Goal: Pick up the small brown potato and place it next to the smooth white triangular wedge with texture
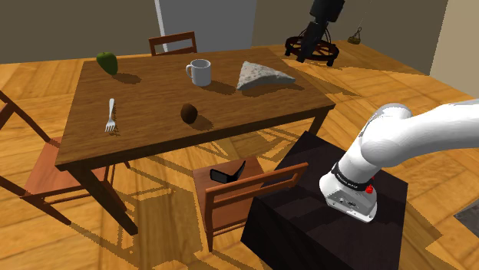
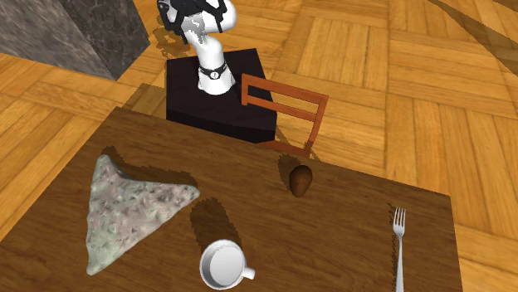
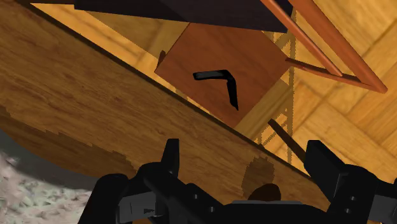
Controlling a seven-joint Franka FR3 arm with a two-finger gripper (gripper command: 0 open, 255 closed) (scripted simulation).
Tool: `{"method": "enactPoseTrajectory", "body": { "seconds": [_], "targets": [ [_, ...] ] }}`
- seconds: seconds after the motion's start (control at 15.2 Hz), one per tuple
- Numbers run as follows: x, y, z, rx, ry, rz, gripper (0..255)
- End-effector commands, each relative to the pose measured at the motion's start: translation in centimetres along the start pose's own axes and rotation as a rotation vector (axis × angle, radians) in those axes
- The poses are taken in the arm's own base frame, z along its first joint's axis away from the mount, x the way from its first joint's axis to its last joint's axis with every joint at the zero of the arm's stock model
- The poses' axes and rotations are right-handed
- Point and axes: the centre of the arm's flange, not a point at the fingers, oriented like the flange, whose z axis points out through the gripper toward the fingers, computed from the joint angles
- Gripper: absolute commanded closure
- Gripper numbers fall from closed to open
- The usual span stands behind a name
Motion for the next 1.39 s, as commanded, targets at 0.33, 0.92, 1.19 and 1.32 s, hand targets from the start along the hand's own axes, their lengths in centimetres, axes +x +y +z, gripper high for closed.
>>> {"method": "enactPoseTrajectory", "body": {
  "seconds": [0.33, 0.92, 1.19, 1.32],
  "targets": [
    [3.5, -3.0, 4.5, 0.009, 0.013, 0.092, 0],
    [10.6, -7.5, 12.4, 0.025, 0.038, 0.257, 0],
    [14.0, -9.2, 15.8, 0.032, 0.048, 0.331, 0],
    [15.8, -10.0, 17.5, 0.036, 0.054, 0.368, 0]
  ]
}}
